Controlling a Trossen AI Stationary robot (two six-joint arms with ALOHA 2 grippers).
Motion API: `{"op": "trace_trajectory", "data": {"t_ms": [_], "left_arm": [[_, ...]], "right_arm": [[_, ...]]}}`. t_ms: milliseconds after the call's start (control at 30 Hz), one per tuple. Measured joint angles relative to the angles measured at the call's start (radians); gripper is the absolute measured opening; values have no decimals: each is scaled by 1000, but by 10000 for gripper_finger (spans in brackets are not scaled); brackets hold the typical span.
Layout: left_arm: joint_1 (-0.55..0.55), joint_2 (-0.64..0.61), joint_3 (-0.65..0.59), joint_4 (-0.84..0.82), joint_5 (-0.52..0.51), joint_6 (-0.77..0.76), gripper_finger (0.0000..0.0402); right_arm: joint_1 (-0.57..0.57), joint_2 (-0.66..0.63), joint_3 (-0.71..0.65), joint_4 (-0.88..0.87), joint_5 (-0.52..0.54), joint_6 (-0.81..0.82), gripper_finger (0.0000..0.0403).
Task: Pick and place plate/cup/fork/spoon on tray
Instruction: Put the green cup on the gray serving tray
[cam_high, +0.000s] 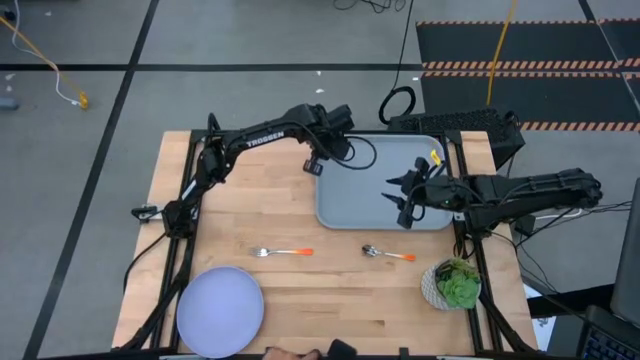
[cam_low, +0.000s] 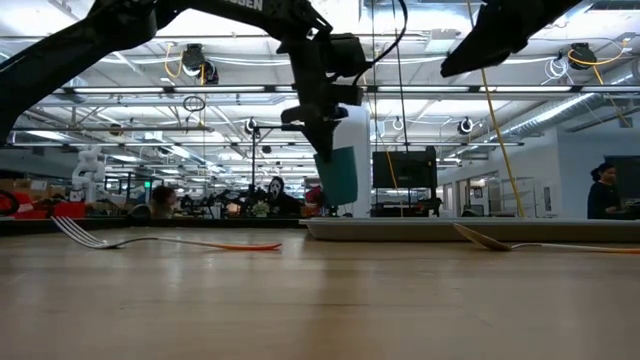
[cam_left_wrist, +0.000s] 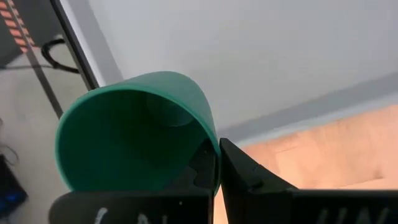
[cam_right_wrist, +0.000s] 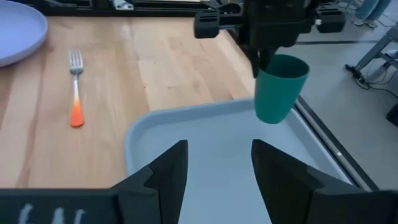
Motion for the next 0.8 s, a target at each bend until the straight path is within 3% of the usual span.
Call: {"op": "trace_trajectory", "data": {"t_ms": [367, 667, 800], "left_arm": [[66, 13, -1, 116, -4, 125, 7], [99, 14, 59, 46, -65, 177, 5], [109, 9, 86, 46, 5, 142, 5]], "right_arm": [[1, 0, 0, 22, 2, -19, 171], [-4, 0, 0, 72, 6, -78, 171], [-17, 0, 0, 79, 8, -94, 171]]}}
